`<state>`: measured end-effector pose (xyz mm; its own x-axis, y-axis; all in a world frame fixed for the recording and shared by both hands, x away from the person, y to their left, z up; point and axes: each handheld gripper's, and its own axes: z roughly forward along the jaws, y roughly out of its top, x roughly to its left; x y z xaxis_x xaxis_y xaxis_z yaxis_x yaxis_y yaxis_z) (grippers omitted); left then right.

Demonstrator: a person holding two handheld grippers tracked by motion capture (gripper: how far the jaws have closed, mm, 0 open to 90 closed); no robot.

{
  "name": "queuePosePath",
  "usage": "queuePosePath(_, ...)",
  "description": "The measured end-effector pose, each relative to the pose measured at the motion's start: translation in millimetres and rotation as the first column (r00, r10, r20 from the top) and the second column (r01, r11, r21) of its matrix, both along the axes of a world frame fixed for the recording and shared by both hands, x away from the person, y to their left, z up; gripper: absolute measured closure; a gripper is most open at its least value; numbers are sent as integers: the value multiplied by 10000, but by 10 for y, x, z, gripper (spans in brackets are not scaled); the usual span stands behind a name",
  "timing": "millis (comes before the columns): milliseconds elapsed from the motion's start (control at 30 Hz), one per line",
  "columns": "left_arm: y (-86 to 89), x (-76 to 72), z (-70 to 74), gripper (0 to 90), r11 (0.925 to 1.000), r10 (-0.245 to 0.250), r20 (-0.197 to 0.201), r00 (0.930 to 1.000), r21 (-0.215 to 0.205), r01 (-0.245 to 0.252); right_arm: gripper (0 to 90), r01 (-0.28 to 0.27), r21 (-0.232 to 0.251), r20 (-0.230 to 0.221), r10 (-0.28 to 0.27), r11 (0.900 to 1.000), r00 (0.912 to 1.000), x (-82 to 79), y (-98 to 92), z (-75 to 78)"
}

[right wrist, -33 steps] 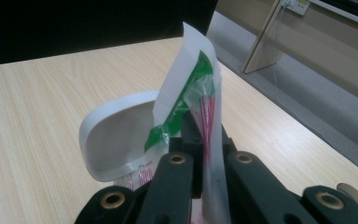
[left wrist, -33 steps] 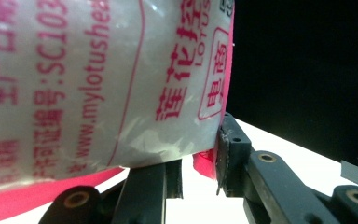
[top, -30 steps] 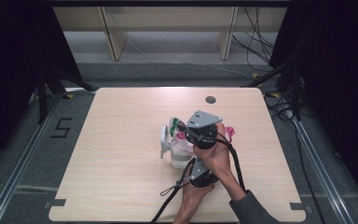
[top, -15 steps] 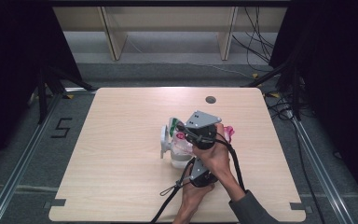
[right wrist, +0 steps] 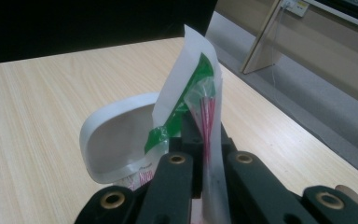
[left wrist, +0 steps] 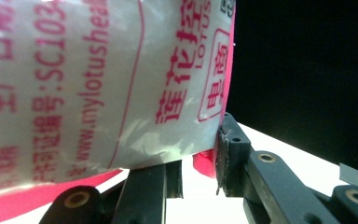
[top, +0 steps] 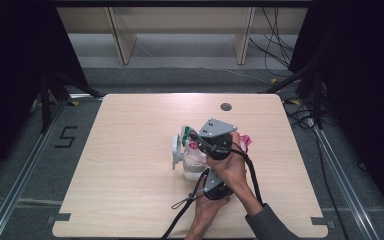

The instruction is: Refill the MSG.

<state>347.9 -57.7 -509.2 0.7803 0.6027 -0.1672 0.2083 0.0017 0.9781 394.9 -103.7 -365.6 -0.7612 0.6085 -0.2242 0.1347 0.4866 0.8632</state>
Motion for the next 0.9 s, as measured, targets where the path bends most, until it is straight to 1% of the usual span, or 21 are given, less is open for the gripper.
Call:
queuePosePath(100,2,0,5,745,10000,36,34,10000,-44,-36,900,-60,-26,-6,60,10000,10000,-9,8,6)
queuePosePath(133,3,0,4,745,10000,25,38,10000,-28,-25,900,-159,-177,349,165,9997,9993,6,3,13)
queuePosePath(200,2,-1,4,745,10000,28,26,10000,-42,-28,900,-21,-23,21,21,10000,10000,-14,17,5)
queuePosePath(300,2,-1,2,744,10000,21,34,10000,-27,-21,900,-3,-61,-195,2,10000,9998,-12,25,-10)
queuePosePath(333,2,-2,3,745,10000,49,58,10000,-21,-49,900,15,-38,-131,-15,10000,9999,-14,27,-8)
queuePosePath(400,5,-3,10,746,10000,72,112,9999,-8,-71,900,-146,-70,23,146,9999,9999,-19,22,18)
queuePosePath(433,4,-5,13,745,10000,63,100,9999,-58,-62,900,-24,9,-53,25,10000,10000,-33,25,25)
queuePosePath(467,2,-6,12,745,9999,53,76,10000,-100,-52,900,-29,-25,-51,29,10000,10000,-33,29,21)
queuePosePath(500,-7,6,7,745,9999,-146,90,9999,-81,147,900,-6,-46,-83,6,10000,10000,-30,38,7)
queuePosePath(533,-1,9,3,745,9998,-205,77,9998,55,205,900,-69,-191,-29,68,9998,10000,-17,42,-5)
queuePosePath(600,19,16,10,746,9995,-183,363,9992,268,173,900,-42,-134,-90,41,9999,10000,-29,47,-5)
queuePosePath(633,24,17,14,747,9994,-198,407,9990,296,186,900,-136,-106,1,136,9999,9999,-27,44,6)
queuePosePath(667,27,13,19,747,9993,-203,382,9991,321,191,900,-172,-98,24,172,9998,9998,-31,42,14)
queuePosePath(700,20,12,15,746,9997,-195,334,9993,182,189,900,-161,-135,56,162,9998,9999,-31,46,13)
queuePosePath(733,2,-1,11,746,9998,-181,67,9998,-29,181,900,-158,-185,-21,157,9997,9999,-28,55,2)
queuePosePath(767,8,6,8,745,9999,-98,100,9999,39,97,900,-155,-194,-41,155,9997,9999,-22,59,-11)
queuePosePath(800,7,2,9,746,9999,-123,157,9998,13,123,900,-79,-174,-53,78,9998,10000,-20,58,-17)
queuePosePath(833,21,12,12,746,9996,-202,335,9992,222,195,900,-70,-116,-104,68,9999,9999,-23,53,-12)
queuePosePath(867,24,15,14,747,9994,-220,389,9990,293,209,900,-158,-146,-16,158,9998,9999,-21,47,-2)
queuePosePath(900,23,16,14,747,9994,-214,394,9990,279,203,900,-115,-70,-1,115,9999,9999,-27,44,4)
